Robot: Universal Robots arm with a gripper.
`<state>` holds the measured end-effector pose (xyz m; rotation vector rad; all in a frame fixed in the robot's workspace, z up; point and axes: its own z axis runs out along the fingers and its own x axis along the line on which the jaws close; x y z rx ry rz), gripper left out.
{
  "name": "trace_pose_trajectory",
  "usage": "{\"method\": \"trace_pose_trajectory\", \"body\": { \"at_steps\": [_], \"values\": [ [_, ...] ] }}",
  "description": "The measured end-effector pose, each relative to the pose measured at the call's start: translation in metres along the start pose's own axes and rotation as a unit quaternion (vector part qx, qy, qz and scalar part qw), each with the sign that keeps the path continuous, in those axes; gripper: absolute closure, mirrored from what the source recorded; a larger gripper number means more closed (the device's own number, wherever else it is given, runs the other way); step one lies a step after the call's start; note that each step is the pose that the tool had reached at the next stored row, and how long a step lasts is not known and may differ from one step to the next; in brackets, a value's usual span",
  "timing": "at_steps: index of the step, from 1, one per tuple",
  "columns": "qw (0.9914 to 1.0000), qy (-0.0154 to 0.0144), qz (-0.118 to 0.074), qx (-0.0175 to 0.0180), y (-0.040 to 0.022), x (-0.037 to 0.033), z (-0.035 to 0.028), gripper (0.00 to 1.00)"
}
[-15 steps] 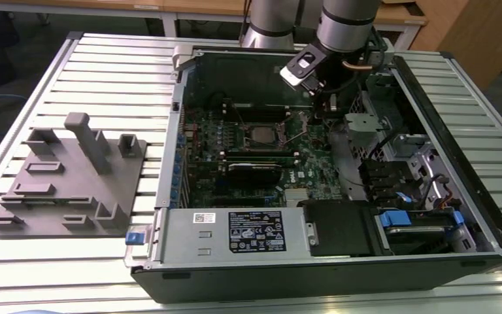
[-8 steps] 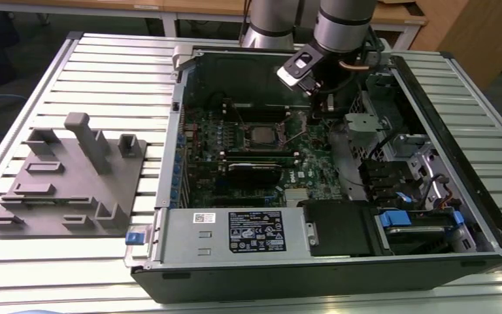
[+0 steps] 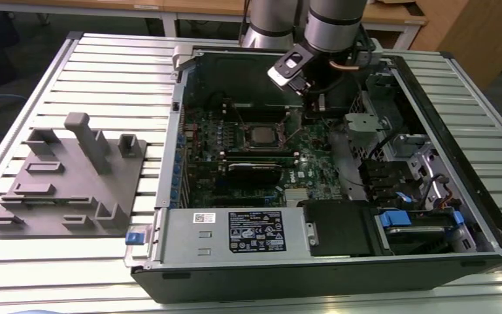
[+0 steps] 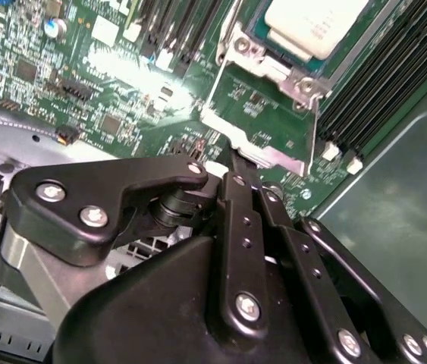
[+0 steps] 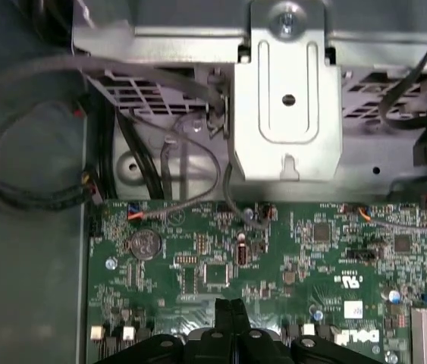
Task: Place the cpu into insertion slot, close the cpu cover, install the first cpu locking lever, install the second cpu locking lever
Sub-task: 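Close the cpu cover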
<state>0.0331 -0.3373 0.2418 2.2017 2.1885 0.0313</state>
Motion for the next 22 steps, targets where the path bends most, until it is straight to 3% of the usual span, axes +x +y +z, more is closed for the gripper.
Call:
{"method": "trace_pose_trajectory", "body": {
  "at_steps": [8, 22],
  "values": [
    [1.00000, 0.0000, 0.000, -0.0013, -0.0110, -0.0001, -0.0003, 0.90],
    [1.00000, 0.0000, 0.000, -0.0013, -0.0123, -0.0001, -0.0004, 0.90]
  ]
}}
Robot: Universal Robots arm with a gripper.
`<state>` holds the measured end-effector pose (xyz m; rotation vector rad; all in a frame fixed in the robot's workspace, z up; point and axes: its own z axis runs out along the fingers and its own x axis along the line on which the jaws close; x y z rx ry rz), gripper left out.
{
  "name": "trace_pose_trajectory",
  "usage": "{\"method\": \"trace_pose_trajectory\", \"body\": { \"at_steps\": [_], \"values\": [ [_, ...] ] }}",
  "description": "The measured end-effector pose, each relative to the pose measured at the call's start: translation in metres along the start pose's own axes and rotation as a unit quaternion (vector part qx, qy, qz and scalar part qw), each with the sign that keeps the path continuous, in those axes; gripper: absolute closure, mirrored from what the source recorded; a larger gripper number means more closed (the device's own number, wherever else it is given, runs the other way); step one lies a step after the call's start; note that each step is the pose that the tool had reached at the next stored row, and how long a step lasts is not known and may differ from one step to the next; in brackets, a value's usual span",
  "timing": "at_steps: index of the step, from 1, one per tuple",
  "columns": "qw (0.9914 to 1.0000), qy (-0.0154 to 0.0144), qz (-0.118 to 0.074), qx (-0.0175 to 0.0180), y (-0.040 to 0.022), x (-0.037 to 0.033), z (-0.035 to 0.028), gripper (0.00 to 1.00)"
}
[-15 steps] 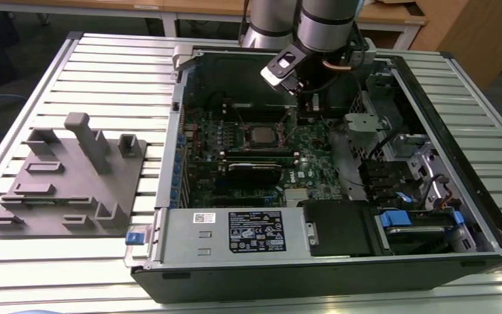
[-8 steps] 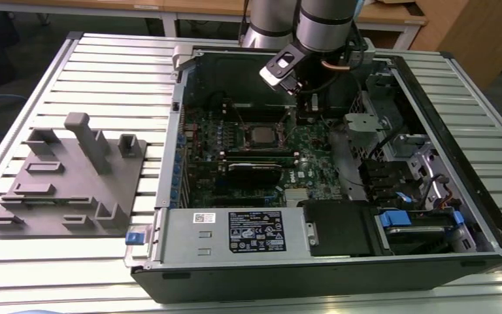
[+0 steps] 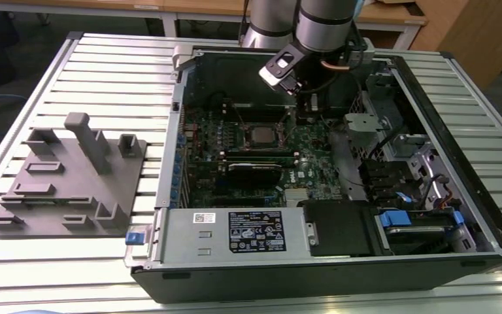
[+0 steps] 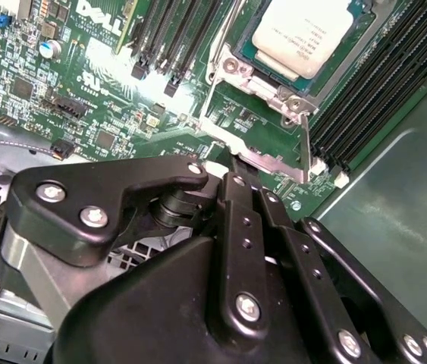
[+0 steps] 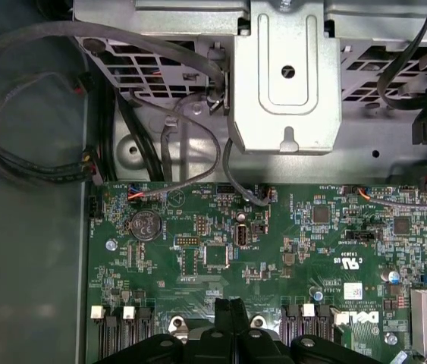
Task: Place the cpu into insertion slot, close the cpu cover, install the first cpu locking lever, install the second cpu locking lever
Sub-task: 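Close the cpu cover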
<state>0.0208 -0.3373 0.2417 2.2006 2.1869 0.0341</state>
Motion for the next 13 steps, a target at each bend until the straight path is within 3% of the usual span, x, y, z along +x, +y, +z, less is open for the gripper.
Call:
{"method": "trace_pose_trajectory", "body": {
  "at_steps": [13],
  "values": [
    [1.00000, 0.0004, 0.000, -0.0002, -0.0129, -0.0001, -0.0001, 0.90]
  ]
}}
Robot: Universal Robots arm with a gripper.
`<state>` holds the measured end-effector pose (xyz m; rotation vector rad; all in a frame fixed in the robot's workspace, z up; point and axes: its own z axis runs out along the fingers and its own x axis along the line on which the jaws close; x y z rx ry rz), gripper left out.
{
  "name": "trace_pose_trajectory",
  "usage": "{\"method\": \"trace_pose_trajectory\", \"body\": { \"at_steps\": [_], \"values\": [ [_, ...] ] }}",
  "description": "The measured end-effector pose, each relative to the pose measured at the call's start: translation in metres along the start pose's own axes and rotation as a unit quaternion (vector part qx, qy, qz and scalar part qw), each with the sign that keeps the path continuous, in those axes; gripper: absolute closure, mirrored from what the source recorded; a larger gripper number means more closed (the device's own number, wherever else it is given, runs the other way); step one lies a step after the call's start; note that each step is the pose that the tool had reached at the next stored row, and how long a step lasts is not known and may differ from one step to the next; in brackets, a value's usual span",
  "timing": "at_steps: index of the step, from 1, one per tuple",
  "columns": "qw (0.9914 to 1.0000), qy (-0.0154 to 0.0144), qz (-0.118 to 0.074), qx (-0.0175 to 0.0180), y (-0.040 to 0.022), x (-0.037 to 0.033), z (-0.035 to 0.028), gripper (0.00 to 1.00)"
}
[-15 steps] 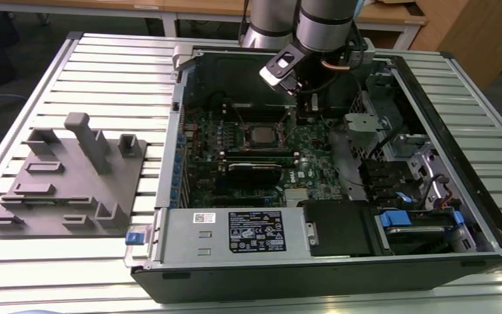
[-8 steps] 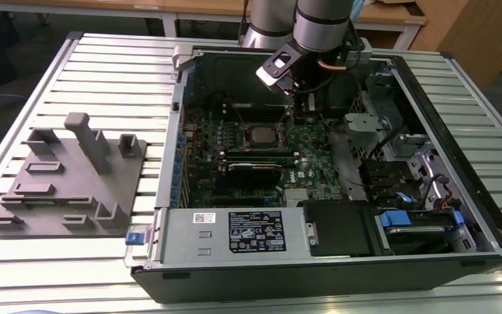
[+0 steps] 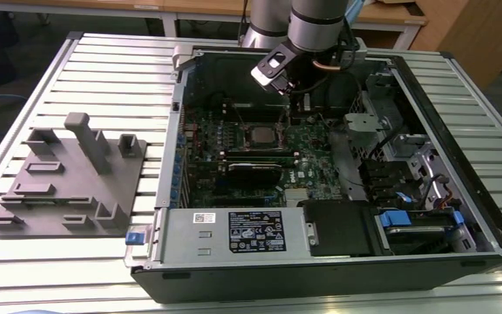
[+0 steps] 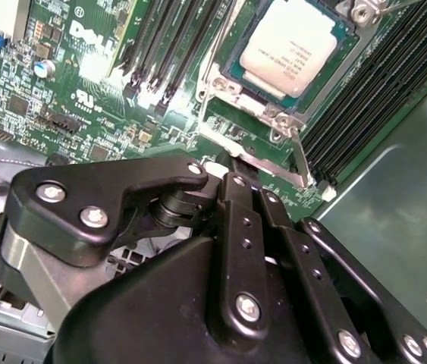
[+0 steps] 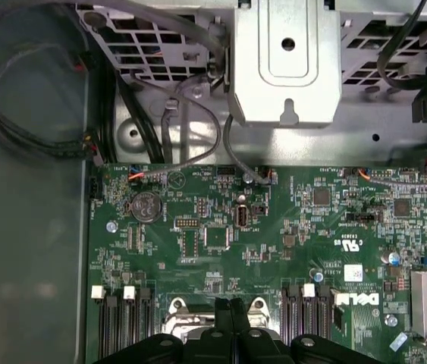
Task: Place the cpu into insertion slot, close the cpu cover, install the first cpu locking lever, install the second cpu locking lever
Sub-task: 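Close the cpu cover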
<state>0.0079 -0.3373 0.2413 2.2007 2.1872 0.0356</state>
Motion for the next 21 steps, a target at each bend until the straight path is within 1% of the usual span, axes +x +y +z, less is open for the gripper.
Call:
{"method": "trace_pose_trajectory", "body": {
  "at_steps": [15, 19, 21],
  "values": [
    [1.00000, 0.0002, 0.000, -0.0001, -0.0127, 0.0000, -0.0002, 0.90],
    [1.00000, 0.0002, 0.000, -0.0001, -0.0157, -0.0001, -0.0003, 0.90],
    [1.00000, 0.0002, 0.000, -0.0001, -0.0162, -0.0001, -0.0003, 0.90]
  ]
}}
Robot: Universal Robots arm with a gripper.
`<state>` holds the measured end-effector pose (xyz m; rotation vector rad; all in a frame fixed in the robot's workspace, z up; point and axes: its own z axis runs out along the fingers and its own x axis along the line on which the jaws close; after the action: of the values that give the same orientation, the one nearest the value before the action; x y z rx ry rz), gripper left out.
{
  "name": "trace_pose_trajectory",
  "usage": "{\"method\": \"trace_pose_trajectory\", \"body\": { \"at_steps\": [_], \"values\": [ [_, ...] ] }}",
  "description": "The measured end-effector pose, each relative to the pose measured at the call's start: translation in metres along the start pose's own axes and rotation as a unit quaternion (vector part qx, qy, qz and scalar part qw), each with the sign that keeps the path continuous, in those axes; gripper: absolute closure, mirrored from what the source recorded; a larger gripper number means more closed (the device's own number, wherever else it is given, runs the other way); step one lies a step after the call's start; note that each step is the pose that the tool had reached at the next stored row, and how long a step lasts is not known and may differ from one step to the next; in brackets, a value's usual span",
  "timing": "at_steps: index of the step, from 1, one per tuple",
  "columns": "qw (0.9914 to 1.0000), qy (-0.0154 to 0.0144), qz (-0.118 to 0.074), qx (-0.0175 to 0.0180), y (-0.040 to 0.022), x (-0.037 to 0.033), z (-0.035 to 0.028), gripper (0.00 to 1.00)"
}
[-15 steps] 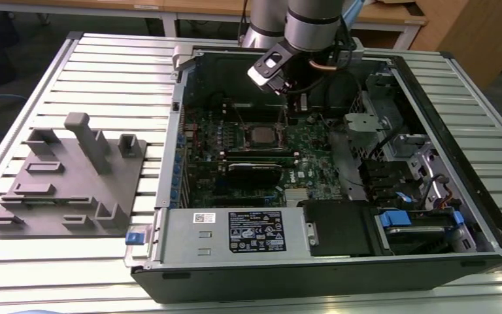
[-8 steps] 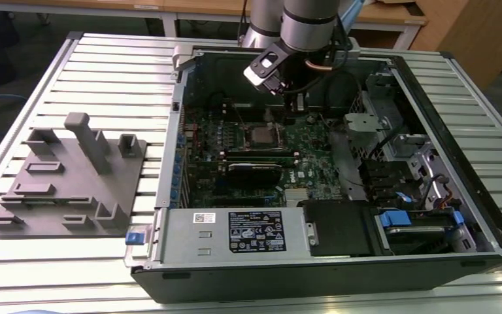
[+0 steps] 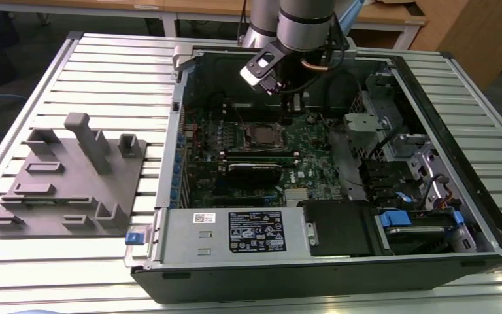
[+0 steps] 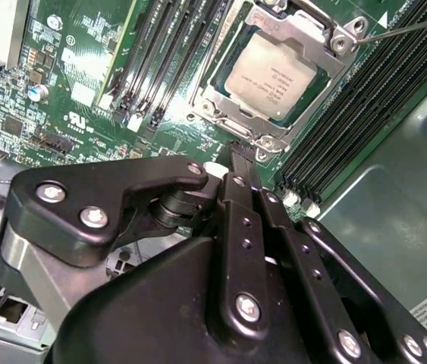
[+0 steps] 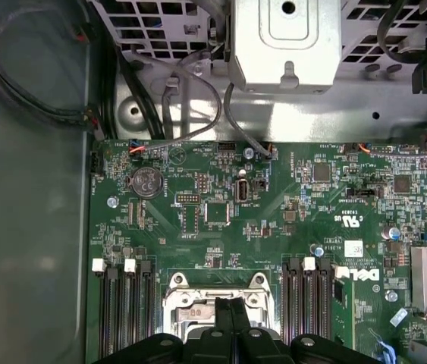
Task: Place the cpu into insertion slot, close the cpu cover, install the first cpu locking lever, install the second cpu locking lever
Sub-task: 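Close the cpu cover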
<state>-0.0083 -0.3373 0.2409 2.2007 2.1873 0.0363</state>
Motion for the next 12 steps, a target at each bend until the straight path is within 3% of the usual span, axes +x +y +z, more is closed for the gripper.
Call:
{"method": "trace_pose_trajectory", "body": {
  "at_steps": [12],
  "values": [
    [1.00000, 0.0000, 0.000, 0.0000, -0.0004, 0.0000, -0.0009, 0.90]
  ]
}}
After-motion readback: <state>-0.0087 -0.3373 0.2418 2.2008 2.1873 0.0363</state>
